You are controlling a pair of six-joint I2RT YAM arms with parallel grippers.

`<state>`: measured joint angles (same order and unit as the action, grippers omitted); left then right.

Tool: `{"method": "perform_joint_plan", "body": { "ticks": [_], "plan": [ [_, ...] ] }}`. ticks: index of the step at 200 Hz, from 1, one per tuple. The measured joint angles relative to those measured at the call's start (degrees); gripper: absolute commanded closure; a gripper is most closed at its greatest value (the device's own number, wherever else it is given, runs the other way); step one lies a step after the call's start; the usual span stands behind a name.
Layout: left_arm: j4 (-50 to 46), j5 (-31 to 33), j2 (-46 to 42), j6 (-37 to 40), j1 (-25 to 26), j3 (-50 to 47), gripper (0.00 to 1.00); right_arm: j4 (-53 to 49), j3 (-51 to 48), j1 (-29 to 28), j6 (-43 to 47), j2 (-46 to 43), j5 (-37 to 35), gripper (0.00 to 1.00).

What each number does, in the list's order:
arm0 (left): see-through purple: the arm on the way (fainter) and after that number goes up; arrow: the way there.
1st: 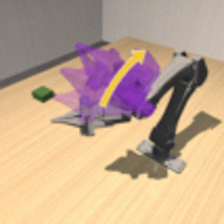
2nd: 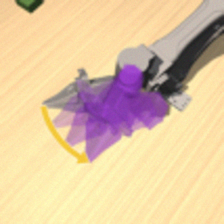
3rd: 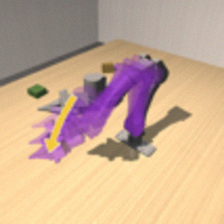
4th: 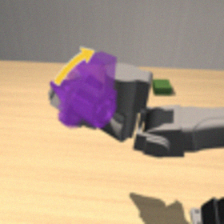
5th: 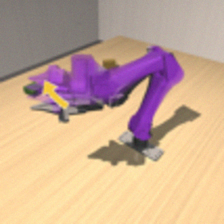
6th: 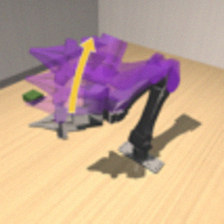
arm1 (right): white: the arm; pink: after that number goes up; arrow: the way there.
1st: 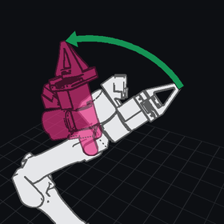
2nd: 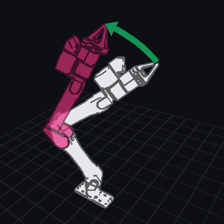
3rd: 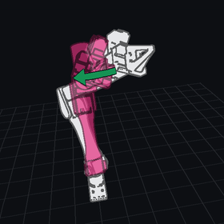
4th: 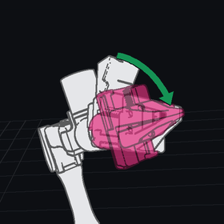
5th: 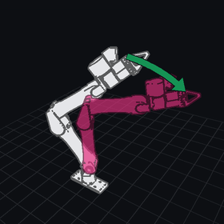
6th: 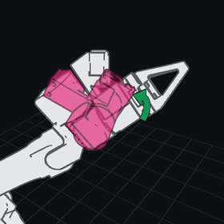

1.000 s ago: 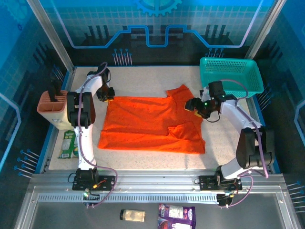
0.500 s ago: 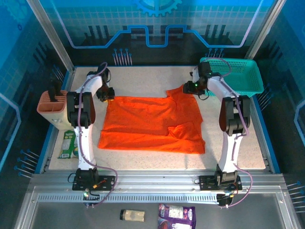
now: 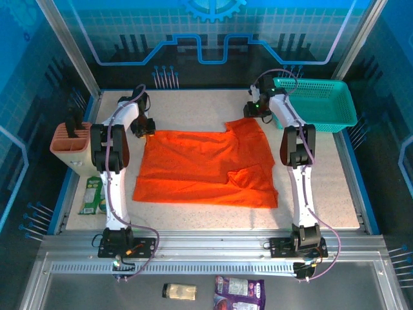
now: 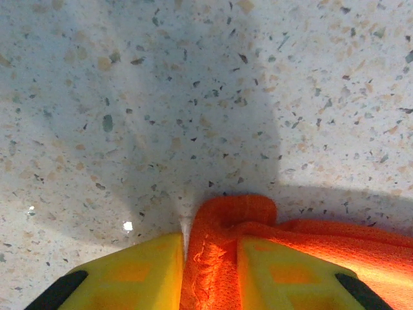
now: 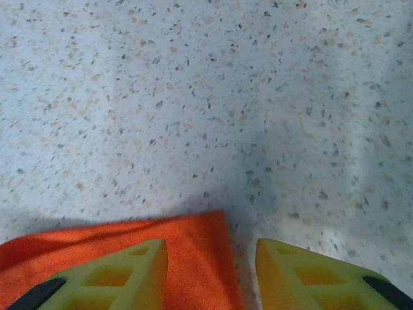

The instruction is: Fold the inside-out t-shirt

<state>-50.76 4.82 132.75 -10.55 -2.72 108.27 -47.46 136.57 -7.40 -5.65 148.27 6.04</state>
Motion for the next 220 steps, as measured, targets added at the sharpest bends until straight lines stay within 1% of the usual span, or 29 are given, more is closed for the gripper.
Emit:
{"method": "perform_joint_plan", "body": {
  "ticks": [17, 36, 71, 87, 97, 107, 117, 129, 201, 220],
  "plan": [
    [-0.02, 0.13, 0.00, 0.00, 0.00, 0.00, 0.72, -1.60, 4.37, 0.02, 0.17, 3.10, 0.44, 0.64],
    [-0.04, 0.15, 0.00, 0.00, 0.00, 0.00, 0.72, -2.12, 5.57, 0.11, 0.31, 4.04, 0.98, 0.71],
    [-0.20, 0.22, 0.00, 0.00, 0.00, 0.02, 0.71, -2.67, 5.70, 0.33, 0.42, 4.02, 2.08, 0.70],
    [-0.83, 0.37, 0.02, 0.00, 0.00, 0.48, 0.71, -2.73, 5.70, 0.35, 0.55, 4.04, 2.49, 0.78],
    [-1.44, 0.37, 0.09, 0.02, 0.00, 1.09, 0.71, -2.78, 5.73, 0.33, 0.98, 4.02, 2.93, 0.81],
    [-1.79, 0.39, 0.15, 0.02, 0.00, 1.70, 0.71, -3.02, 5.73, 0.33, 0.76, 4.02, 3.28, 0.87],
    [-2.03, 0.48, 0.31, 0.02, 0.00, 2.38, 0.70, -3.13, 5.73, 0.33, 1.25, 4.04, 3.43, 0.94],
    [-2.34, 0.61, 0.50, 0.09, 0.00, 3.28, 0.69, -3.08, 5.73, 0.33, 1.07, 4.02, 3.43, 1.00],
    [-6.34, 1.86, 5.09, 0.63, 0.00, 11.54, 0.68, -1.55, 3.39, 0.33, 0.74, 0.72, 3.39, 1.00],
    [-7.06, 1.84, 6.36, 0.66, 0.00, 12.37, 0.69, -1.38, 3.39, 0.33, 0.74, -0.31, 3.39, 1.00]
  ]
}}
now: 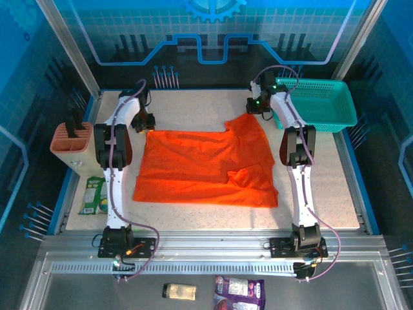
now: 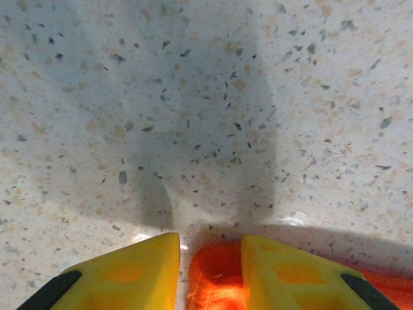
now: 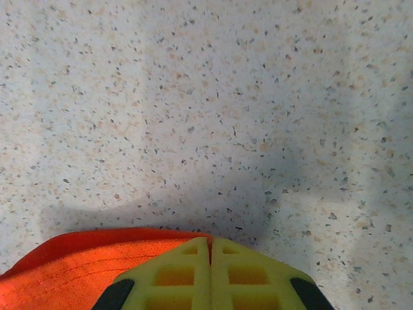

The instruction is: Fold the inside-out t-shirt

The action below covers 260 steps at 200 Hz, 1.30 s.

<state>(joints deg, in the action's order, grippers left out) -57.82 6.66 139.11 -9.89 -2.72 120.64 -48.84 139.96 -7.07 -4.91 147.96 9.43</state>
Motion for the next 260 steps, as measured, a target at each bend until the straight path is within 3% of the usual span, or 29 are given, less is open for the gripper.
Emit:
{"method": "perform_joint_plan", "body": {
  "ticks": [43, 149, 260],
  "plan": [
    [-1.01, -0.48, 0.52, 0.44, 0.00, 0.09, 0.72, 0.02, -0.02, 0.00, -0.20, -0.63, 0.02, 1.00],
    [-0.52, -0.42, -4.15, 0.83, 0.22, -2.23, 0.67, 0.02, -0.15, 0.00, -0.68, -0.63, 0.00, 1.00],
    [-0.57, -0.42, -4.35, 0.83, 0.26, -4.98, 0.76, 0.42, -0.55, 0.00, -1.07, -1.46, 0.00, 1.00]
  ]
}}
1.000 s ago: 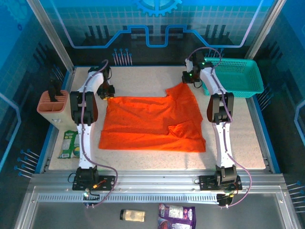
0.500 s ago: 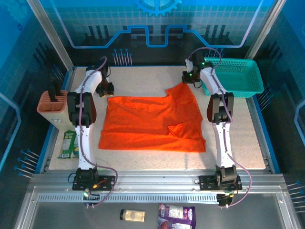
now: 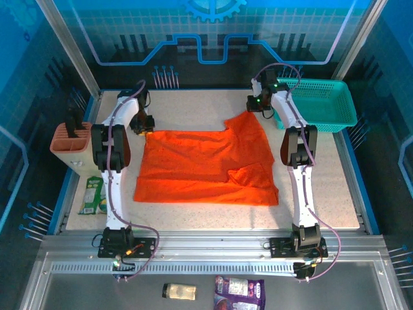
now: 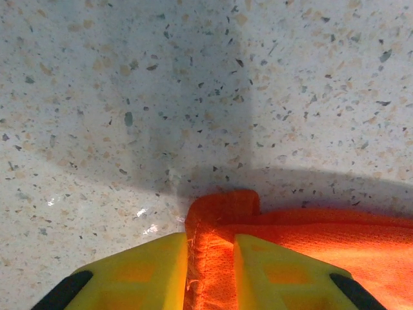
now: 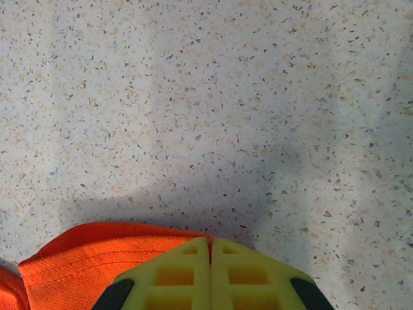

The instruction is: Fold the inside-out t-shirt

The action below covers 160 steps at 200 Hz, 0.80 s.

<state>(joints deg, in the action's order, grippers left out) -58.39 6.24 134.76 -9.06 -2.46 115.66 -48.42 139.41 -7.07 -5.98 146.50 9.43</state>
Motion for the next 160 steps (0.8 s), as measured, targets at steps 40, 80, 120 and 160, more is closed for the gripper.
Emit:
{"method": "perform_joint_plan", "body": {
  "ticks": [40, 80, 120, 160],
  "plan": [
    [-0.13, -0.02, 2.49, -0.04, 0.00, 0.87, 0.85, 0.00, -0.37, 0.00, 0.00, -0.92, 0.00, 1.00],
    [0.13, 0.20, 2.56, -0.07, 0.11, 1.29, 0.99, 0.17, -0.85, 0.00, 0.00, -1.75, -0.55, 1.00],
    [2.14, 0.24, 2.49, -0.24, 0.26, 1.29, 1.00, 1.84, -1.25, 0.00, 0.00, -2.40, -2.08, 1.00],
    [5.64, 0.68, -0.37, -1.36, 0.26, 1.27, 1.00, 3.08, -1.57, 0.35, -0.24, -6.21, -1.88, 1.00]
  ]
}}
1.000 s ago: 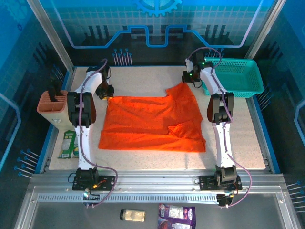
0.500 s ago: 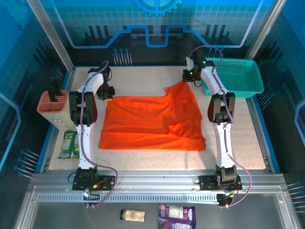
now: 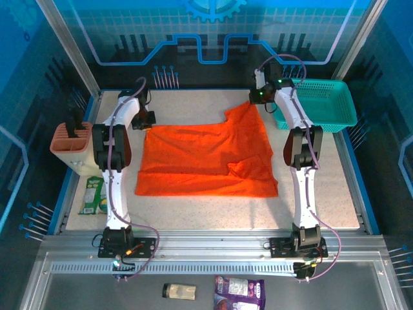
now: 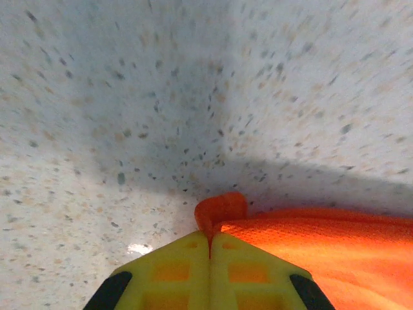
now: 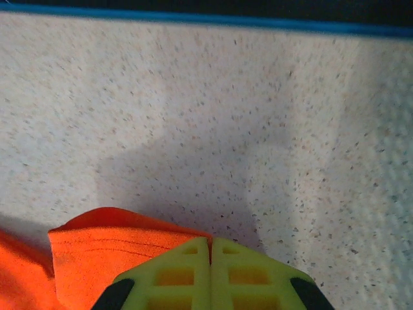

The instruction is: Fold the inside-out t-shirt

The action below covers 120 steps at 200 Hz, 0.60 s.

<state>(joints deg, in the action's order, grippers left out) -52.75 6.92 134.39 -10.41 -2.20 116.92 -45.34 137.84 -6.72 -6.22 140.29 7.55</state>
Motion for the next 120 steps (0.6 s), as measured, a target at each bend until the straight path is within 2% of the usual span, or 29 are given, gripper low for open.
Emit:
{"method": "perform_joint_plan", "body": {
  "ticks": [22, 46, 120],
  "plan": [
    [2.43, -0.04, -3.98, -0.26, 0.00, -1.16, 1.00, 0.63, -2.51, 0.42, 0.02, -4.09, 0.42, 1.00],
    [5.33, -0.04, -8.92, -1.09, 0.00, -5.81, 1.00, 2.03, -10.45, 0.52, 0.02, -10.91, 0.70, 1.00],
    [15.15, 0.87, -22.01, -5.27, -0.55, -30.45, 1.00, 7.19, -39.17, 0.50, -1.95, -28.83, 1.36, 1.00]
  ]
}}
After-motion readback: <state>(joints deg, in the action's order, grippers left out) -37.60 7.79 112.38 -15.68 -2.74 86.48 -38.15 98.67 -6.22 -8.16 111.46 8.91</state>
